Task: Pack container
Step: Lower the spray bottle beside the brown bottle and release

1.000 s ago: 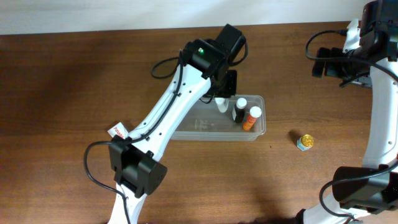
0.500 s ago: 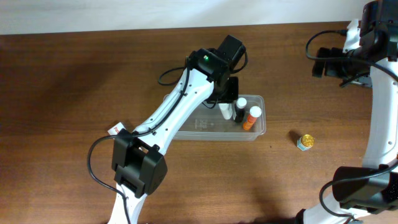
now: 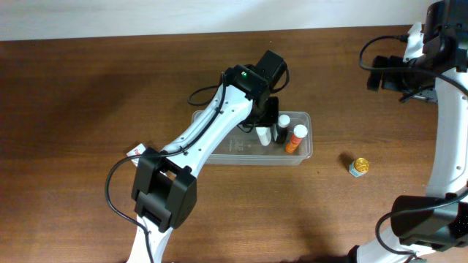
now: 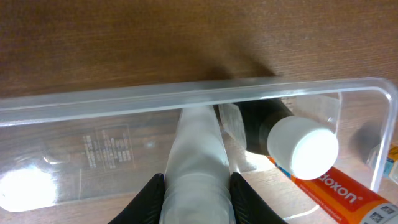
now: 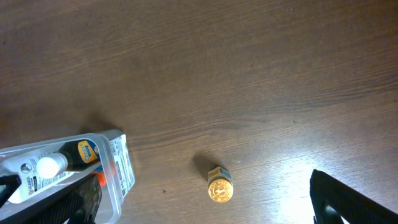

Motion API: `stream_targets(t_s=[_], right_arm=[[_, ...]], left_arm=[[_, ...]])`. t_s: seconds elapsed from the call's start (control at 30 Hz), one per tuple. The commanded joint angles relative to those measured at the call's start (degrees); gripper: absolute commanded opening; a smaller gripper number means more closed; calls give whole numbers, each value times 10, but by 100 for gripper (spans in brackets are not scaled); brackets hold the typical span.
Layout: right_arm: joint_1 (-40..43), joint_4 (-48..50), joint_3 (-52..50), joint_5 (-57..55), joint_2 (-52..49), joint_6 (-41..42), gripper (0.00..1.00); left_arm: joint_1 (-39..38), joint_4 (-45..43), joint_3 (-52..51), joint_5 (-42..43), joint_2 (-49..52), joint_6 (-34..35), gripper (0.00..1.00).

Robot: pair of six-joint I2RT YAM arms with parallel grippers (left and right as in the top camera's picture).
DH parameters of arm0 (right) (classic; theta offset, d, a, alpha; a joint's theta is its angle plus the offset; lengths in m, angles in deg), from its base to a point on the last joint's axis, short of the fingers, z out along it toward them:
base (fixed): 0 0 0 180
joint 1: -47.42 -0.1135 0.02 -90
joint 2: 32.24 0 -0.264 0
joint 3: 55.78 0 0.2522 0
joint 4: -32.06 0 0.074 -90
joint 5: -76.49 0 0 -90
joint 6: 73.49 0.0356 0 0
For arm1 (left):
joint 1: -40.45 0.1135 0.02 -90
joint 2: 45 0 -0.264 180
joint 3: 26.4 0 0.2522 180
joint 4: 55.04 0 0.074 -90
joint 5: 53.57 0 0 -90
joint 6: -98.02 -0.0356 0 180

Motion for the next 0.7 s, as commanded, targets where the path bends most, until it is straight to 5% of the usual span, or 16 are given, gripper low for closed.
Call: stream_targets(t_s=[0.0, 0.4, 0.5, 0.67], right_arm=[[3, 0, 9, -5, 6, 3, 98], [3, 0, 9, -5, 6, 3, 98], [3, 0, 9, -5, 6, 3, 98], [3, 0, 9, -5, 6, 3, 98]], left_arm=[[-5, -2, 0, -2, 8, 3, 16], [-12, 0, 0, -2, 34, -27, 28], [-12, -1, 1, -2, 34, -27, 45], [-12, 0, 5, -2, 33, -54, 57]])
